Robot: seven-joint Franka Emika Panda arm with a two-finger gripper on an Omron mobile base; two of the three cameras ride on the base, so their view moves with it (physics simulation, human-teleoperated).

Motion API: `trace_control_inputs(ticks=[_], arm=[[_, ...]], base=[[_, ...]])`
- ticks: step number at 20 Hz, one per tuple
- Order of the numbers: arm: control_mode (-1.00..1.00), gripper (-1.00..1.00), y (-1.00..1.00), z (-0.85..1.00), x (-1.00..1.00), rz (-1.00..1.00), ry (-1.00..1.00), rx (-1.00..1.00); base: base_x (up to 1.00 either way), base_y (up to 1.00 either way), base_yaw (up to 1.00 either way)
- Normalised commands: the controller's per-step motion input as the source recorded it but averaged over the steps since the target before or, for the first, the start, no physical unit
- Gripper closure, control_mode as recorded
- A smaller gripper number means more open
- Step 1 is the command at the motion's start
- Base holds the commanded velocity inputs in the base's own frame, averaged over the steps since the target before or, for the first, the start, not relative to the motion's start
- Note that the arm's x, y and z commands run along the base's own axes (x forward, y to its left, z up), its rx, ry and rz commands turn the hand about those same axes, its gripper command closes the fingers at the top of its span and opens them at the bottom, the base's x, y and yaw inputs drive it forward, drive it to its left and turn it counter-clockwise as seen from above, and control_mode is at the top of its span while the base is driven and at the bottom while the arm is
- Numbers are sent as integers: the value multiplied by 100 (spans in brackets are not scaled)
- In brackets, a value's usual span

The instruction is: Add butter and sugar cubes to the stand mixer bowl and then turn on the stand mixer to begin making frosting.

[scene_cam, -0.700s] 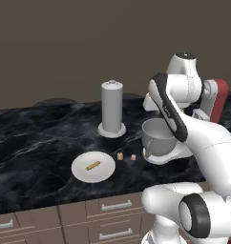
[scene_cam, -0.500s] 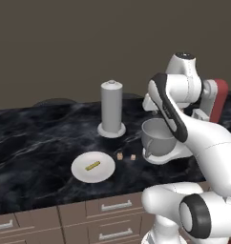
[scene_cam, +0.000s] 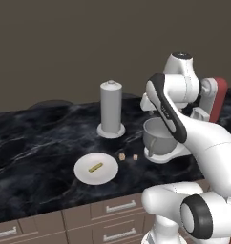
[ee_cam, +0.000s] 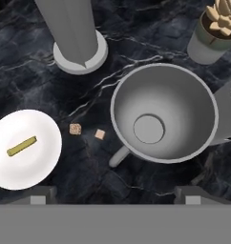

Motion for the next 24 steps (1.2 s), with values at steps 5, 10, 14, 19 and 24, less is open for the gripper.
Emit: trace_control_inputs(ticks=[5, 10, 14, 19, 24], arm=[[100, -100, 0, 0, 0, 0, 0, 0], [100, -100, 0, 0, 0, 0, 0, 0], [100, -100, 0, 0, 0, 0, 0, 0], [100, -100, 0, 0, 0, 0, 0, 0], [100, -100, 0, 0, 0, 0, 0, 0]], base=[[0, 32, -11], [0, 23, -2], [0, 20, 3], [0, 28, 13], [-3, 25, 19]])
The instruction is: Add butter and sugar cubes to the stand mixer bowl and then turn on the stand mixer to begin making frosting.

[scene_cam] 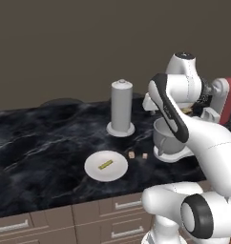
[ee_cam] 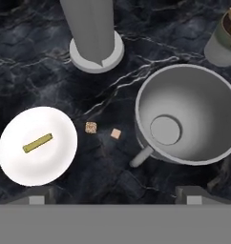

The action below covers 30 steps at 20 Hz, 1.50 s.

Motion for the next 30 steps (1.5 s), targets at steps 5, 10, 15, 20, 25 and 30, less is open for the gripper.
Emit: trace_control_inputs(ticks=[5, 10, 15, 20, 25, 30], arm=[[100, -100, 0, 0, 0, 0, 0, 0], [100, -100, 0, 0, 0, 0, 0, 0], [100, -100, 0, 0, 0, 0, 0, 0], [100, -100, 0, 0, 0, 0, 0, 0], [100, -100, 0, 0, 0, 0, 0, 0], [100, -100, 0, 0, 0, 0, 0, 0]], base=[[15, 29, 9], [31, 33, 3], [46, 10, 0], [35, 0, 0], [7, 0, 0], [0, 0, 0]])
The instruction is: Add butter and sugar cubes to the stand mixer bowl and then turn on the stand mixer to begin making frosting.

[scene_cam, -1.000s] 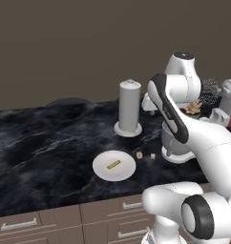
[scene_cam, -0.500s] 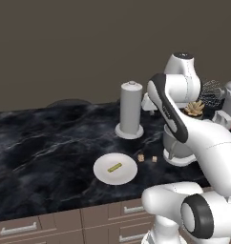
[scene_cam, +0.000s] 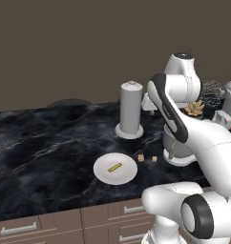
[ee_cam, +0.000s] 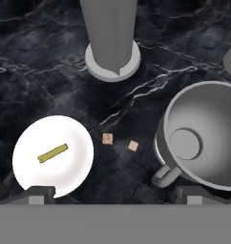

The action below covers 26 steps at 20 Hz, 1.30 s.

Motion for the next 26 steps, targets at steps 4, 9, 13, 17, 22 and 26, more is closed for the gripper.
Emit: trace_control_inputs(ticks=[4, 9, 13, 17, 22, 26], arm=[[-100, -100, 27, -29, -16, 2, 1, -1], [-100, -100, 79, -68, -25, 5, 8, -10], [-100, -100, 89, -71, -18, 2, 11, -12], [-100, -100, 71, -60, -2, -4, 17, -7], [-100, -100, 23, -46, 0, -23, 7, 0], [-100, -100, 0, -37, -1, -31, 0, 5]], base=[[-3, 1, 0], [0, 0, 0], [0, 0, 0], [0, 0, 0], [0, 0, 0], [0, 0, 0]])
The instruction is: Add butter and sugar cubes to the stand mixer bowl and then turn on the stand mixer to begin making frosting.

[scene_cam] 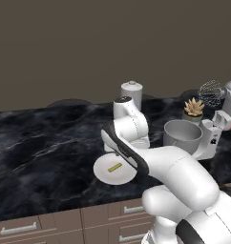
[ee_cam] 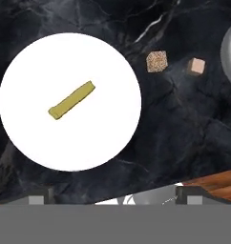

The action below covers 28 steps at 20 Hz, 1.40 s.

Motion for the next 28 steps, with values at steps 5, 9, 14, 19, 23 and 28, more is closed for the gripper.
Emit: trace_control_inputs(ticks=[5, 9, 14, 19, 23, 28], arm=[[-100, -100, 8, -33, 4, -36, 0, 3], [-100, -100, 17, -24, 16, -30, 0, 0], [-100, -100, 4, -27, 21, -16, 0, 0], [-100, -100, 0, -24, 18, -9, 0, 0], [-100, -100, 0, -18, 23, -5, 0, 0], [-100, -100, 0, -22, 14, -4, 0, 0]], base=[[0, 0, 0], [0, 0, 0], [0, 0, 0], [0, 0, 0], [0, 0, 0], [0, 0, 0]])
